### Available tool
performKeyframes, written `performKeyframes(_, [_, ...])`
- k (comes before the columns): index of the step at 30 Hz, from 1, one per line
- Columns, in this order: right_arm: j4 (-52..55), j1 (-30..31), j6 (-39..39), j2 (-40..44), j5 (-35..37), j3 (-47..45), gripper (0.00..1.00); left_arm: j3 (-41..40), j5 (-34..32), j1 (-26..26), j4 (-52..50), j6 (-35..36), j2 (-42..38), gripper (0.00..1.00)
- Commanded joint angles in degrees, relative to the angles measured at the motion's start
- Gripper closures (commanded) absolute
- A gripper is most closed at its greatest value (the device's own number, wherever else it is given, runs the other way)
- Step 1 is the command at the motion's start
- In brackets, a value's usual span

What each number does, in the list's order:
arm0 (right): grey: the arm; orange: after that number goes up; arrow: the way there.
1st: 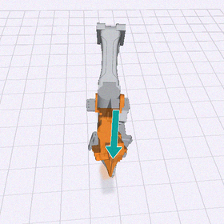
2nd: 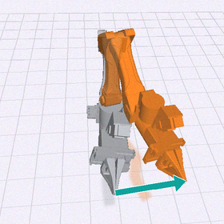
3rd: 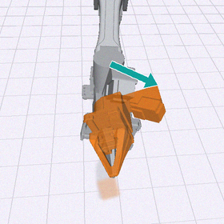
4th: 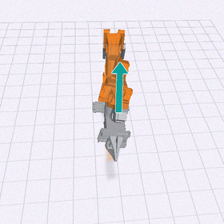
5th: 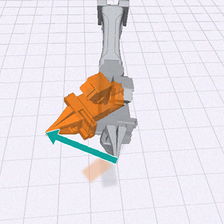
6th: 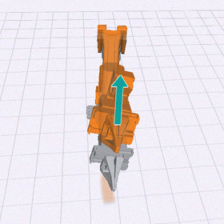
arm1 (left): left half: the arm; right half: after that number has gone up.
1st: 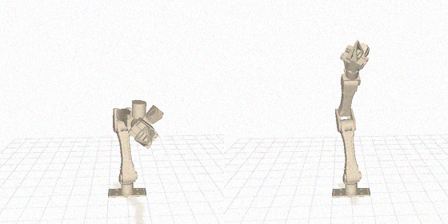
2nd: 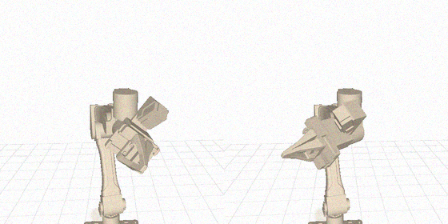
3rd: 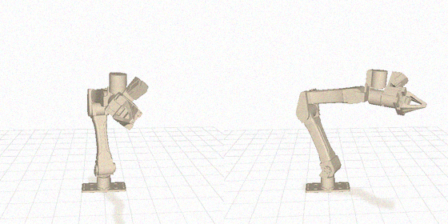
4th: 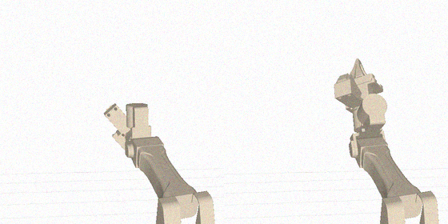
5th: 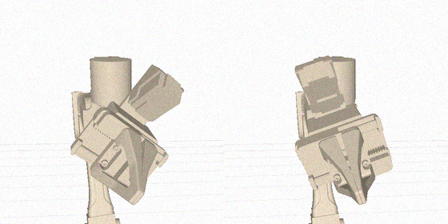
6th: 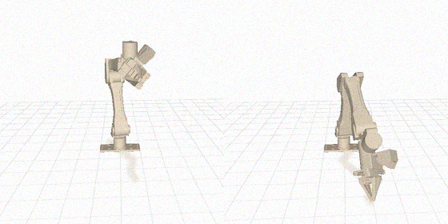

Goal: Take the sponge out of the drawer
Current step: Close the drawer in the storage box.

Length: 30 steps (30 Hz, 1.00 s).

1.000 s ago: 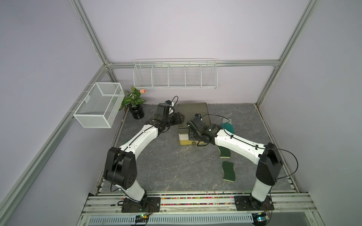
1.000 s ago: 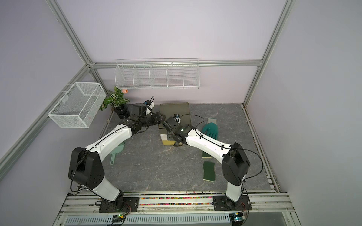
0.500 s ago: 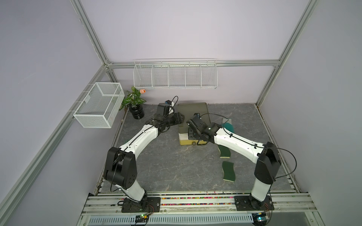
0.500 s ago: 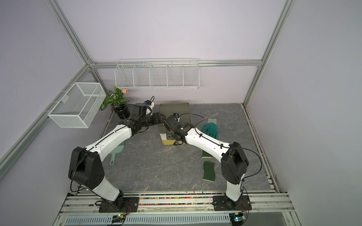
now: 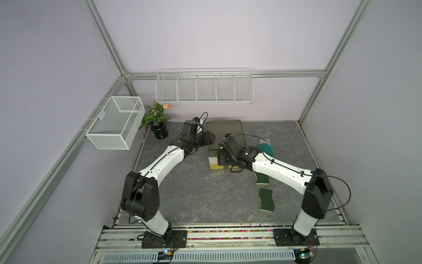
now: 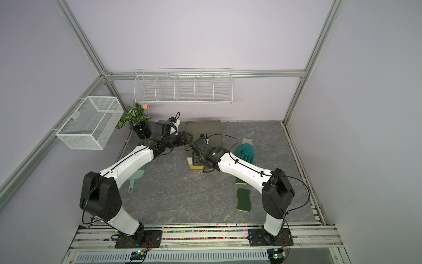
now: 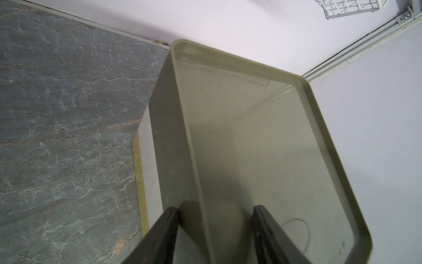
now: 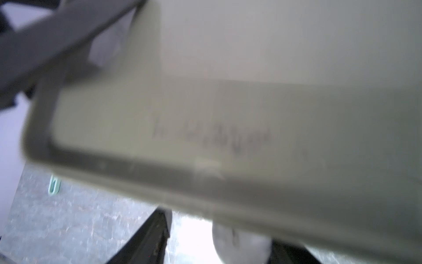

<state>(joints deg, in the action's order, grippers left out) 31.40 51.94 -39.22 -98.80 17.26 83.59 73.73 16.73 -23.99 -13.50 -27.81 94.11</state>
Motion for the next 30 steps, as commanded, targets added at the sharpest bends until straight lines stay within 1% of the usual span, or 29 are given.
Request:
performKeyframes(1, [-2.73, 1.69, -1.25, 4.31, 0.84, -3.52, 0.35, -1.07, 2.52, -1.06, -3.91, 0.93, 2.49, 0.44])
performKeyframes(6, [-4.97, 1.93, -1.61, 5.82, 3.28, -7.33, 0.34, -1.19, 2.52, -1.06, -3.63, 0.8, 2.41, 0.44])
performKeyframes(7, [-5.36, 1.93, -1.2, 5.73, 3.74, -7.39, 0.32, -1.17, 2.62, -1.01, -3.56, 0.72, 2.51, 0.44])
performKeyframes(10, [-5.35, 1.69, -0.02, 4.57, 4.69, -6.17, 0.31, -1.07, 2.74, -0.98, -3.68, 0.66, 2.64, 0.44])
performKeyframes(11, [-5.38, 1.55, 0.26, 4.06, 4.65, -5.65, 0.27, -1.1, 2.69, -1.03, -3.65, 0.66, 2.59, 0.44])
performKeyframes(12, [-5.25, 1.29, 0.69, 3.44, 4.58, -4.94, 0.25, -1.08, 2.75, -1.05, -3.66, 0.57, 2.59, 0.44])
performKeyframes(24, [-4.82, -2.1, 4.29, -1.89, 4.25, 2.02, 0.25, -0.9, 2.63, -1.06, -4.36, 1.16, 2.42, 0.44])
performKeyframes(27, [-4.56, -2.35, 4.85, -2.14, 4.23, 2.49, 0.25, -0.87, 2.62, -1.04, -4.52, 1.43, 2.42, 0.44])
performKeyframes(30, [-5.18, -2.39, 4.29, -1.31, 3.01, 1.09, 0.24, -0.72, 2.64, -1.05, -4.52, 1.42, 2.45, 0.44])
